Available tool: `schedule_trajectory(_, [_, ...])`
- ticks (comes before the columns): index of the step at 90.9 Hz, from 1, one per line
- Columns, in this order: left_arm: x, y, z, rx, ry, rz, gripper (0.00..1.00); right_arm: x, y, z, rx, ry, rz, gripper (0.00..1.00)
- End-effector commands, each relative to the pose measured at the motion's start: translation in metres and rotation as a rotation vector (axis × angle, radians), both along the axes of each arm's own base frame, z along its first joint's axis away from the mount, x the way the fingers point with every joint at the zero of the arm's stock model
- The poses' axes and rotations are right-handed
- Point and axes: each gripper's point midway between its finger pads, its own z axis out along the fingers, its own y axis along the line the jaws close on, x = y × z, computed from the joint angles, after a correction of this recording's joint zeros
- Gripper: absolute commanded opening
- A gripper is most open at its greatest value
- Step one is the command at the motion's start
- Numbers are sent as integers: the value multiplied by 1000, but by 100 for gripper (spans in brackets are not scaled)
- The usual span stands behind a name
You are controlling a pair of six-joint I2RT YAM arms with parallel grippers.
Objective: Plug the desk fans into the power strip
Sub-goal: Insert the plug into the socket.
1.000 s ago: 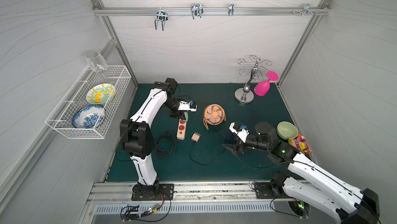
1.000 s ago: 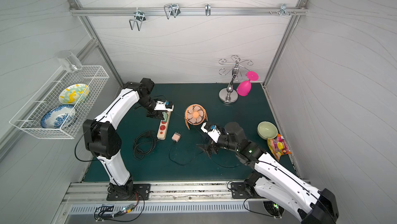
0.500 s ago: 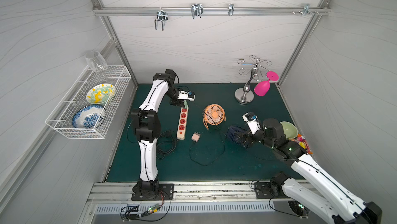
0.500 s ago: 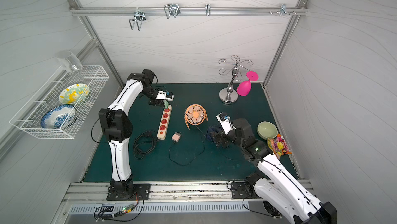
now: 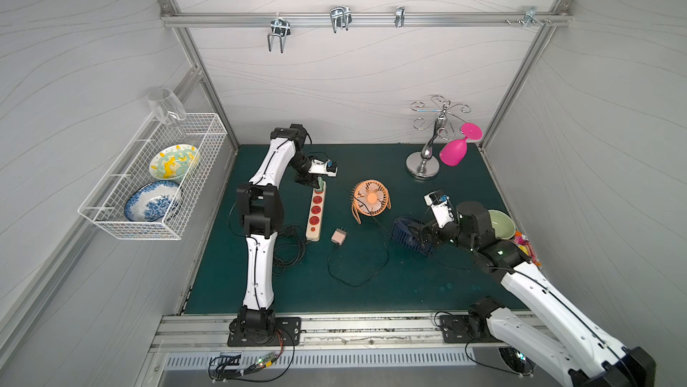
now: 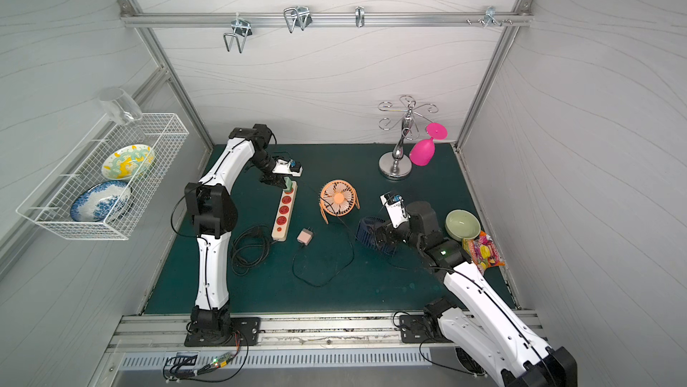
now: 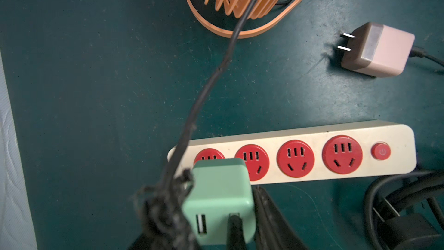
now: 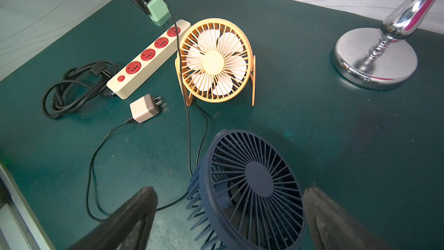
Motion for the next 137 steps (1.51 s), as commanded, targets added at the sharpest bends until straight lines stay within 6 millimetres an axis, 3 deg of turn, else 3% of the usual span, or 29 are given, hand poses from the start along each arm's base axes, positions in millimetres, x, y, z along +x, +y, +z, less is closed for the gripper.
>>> schedule_trajectory(1, [7,0,-5,-6,8,17,0,0,2,3,29,11,5,99])
schedule_trajectory(46, [31,5,-19,12,-32,35,0,3,3,-2,44,37,6,99])
schedule_trajectory(79, [22,8,-26,28,18,34,0,4,2,-3,49,45,5,99])
schedule_trajectory(105, [14,7,-16,22,60,57,0,4,2,-2,51,44,3,99])
schedule_trajectory(137, [22,5,-25,12,44,54,0,5,2,-3,52,48,5,99])
